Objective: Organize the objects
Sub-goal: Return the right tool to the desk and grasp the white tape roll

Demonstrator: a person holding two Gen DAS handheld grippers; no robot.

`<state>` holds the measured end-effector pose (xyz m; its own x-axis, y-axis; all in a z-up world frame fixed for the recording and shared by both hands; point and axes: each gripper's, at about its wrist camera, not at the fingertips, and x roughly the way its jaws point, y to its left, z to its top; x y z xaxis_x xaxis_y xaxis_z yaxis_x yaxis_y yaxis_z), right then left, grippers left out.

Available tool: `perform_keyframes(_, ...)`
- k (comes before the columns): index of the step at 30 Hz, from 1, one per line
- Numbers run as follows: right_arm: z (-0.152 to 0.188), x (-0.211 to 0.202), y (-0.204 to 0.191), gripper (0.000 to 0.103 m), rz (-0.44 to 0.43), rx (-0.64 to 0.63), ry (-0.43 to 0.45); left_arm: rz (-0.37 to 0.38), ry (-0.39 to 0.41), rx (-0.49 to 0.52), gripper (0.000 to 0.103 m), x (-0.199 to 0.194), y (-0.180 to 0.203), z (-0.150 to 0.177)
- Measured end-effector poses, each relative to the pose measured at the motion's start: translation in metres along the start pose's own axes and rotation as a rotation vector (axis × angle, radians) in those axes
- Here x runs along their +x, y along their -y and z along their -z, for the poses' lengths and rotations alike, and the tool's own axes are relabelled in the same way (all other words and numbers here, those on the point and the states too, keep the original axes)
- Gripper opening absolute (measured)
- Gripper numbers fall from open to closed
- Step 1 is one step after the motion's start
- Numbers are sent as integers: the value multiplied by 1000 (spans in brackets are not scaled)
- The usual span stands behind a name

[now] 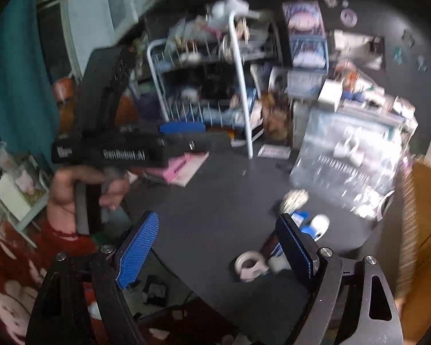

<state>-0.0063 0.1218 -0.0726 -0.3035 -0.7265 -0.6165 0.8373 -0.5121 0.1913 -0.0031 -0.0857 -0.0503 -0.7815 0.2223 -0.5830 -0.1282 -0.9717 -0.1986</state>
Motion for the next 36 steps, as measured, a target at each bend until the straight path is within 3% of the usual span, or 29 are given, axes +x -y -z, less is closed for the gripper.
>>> perform_keyframes(5, 31, 40, 6, 79, 27, 70, -82, 13, -48, -29, 80, 11, -14, 24)
perform_keyframes(10, 56, 65, 11, 68, 144, 81, -118, 32, -85, -43, 80, 21, -18, 40)
perform_keyframes(19, 65, 87, 12, 50, 286, 7, -150, 44, -89, -40, 80, 21, -18, 45)
perform_keyframes(25, 64, 92, 9, 42, 297, -18, -149, 60, -100, -31, 80, 20, -17, 45)
perform_keyframes(26, 64, 91, 9, 34, 292, -20, -147, 72, -105, -28, 80, 20, -16, 45)
perform_keyframes(36, 33, 70, -7, 34, 206, -78, -69, 240, -163, 62, 80, 14, 16, 29)
